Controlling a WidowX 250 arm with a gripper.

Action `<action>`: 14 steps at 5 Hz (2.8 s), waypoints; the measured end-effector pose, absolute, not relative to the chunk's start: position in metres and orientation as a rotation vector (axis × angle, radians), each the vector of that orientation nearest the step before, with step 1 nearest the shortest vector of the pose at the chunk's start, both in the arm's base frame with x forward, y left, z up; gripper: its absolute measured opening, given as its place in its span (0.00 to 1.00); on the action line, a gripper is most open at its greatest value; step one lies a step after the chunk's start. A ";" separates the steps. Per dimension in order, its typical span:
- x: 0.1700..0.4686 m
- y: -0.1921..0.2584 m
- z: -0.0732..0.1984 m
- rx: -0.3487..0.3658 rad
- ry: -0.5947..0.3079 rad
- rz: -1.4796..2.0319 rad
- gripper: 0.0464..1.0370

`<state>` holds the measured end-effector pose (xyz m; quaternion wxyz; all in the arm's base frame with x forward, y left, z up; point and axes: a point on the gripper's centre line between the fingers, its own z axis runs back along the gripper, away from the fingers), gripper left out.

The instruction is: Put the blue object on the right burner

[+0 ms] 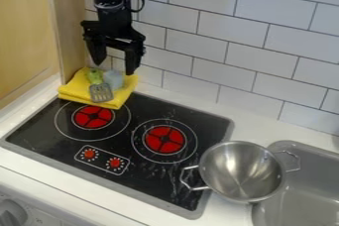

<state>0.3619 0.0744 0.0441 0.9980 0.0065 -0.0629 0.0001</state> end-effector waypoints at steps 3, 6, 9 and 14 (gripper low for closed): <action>0.375 0.083 0.026 0.034 -0.106 0.023 0.96; 0.374 0.085 0.017 0.034 -0.066 0.006 0.59; 0.375 0.086 0.017 0.041 -0.070 0.019 0.41; 0.359 0.069 0.084 0.007 -0.225 0.001 0.41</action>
